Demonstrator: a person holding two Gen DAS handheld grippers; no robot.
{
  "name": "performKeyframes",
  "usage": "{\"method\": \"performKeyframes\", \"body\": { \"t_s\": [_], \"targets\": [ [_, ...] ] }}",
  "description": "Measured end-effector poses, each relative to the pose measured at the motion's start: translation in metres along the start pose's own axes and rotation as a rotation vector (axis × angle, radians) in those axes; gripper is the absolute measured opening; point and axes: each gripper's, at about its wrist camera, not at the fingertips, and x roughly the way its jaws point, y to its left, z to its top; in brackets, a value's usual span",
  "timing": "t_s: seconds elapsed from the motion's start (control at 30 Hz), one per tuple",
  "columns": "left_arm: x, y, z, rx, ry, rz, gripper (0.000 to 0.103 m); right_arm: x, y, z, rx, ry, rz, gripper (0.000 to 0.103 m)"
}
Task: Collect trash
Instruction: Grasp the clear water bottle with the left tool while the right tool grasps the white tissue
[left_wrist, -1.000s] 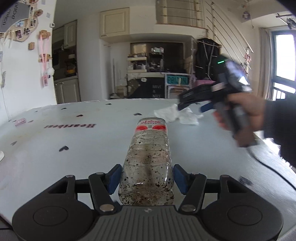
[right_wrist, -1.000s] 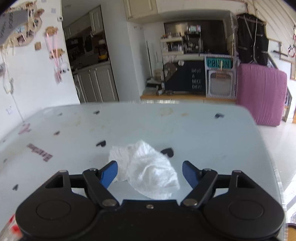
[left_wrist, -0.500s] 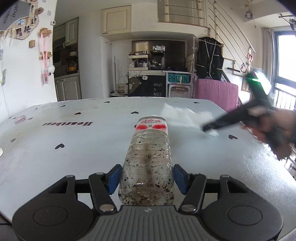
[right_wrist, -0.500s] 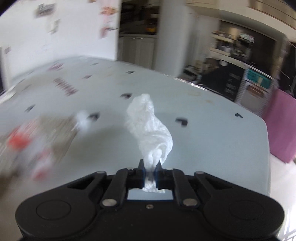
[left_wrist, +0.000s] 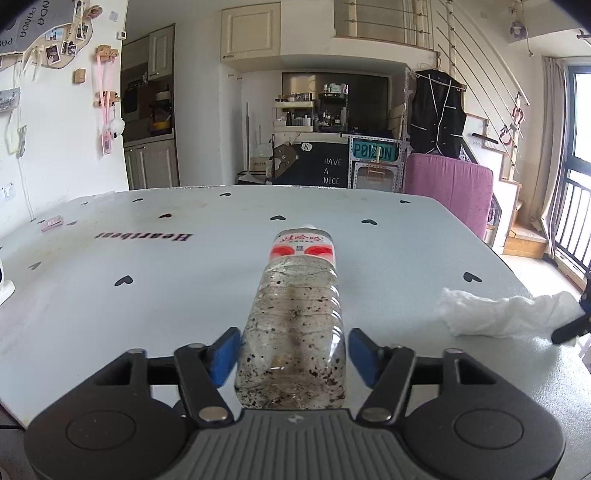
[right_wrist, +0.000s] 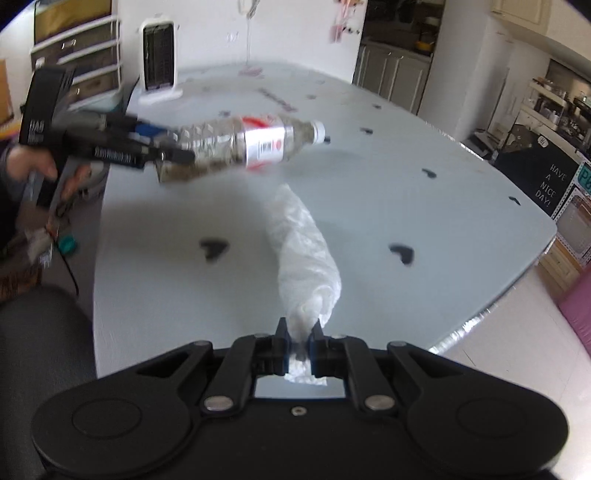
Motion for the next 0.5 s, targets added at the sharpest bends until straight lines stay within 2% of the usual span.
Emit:
{"method": "performKeyframes", "body": {
  "t_s": [0.07, 0.2, 0.37, 0.43, 0.47, 0.5],
  "targets": [
    [0.002, -0.002, 0.001, 0.002, 0.004, 0.009, 0.084, 0.002, -0.01, 0.0, 0.001, 0.014, -0.066, 0.011],
    [0.008, -0.004, 0.004, 0.011, 0.023, 0.022, 0.084, 0.013, -0.039, 0.012, 0.088, -0.024, -0.154, 0.012],
    [0.015, -0.005, 0.005, 0.015, 0.046, 0.042, 0.085, 0.035, -0.053, 0.032, 0.199, -0.115, -0.199, 0.014],
    [0.018, -0.005, 0.006, 0.01, 0.051, 0.043, 0.085, 0.045, -0.053, 0.037, 0.236, -0.14, -0.19, 0.018],
    [0.019, -0.005, 0.006, 0.009, 0.054, 0.044, 0.085, 0.05, -0.051, 0.04, 0.25, -0.155, -0.18, 0.024],
    [0.02, -0.004, 0.006, 0.009, 0.057, 0.044, 0.085, 0.052, -0.048, 0.041, 0.255, -0.17, -0.168, 0.034]
  ]
}}
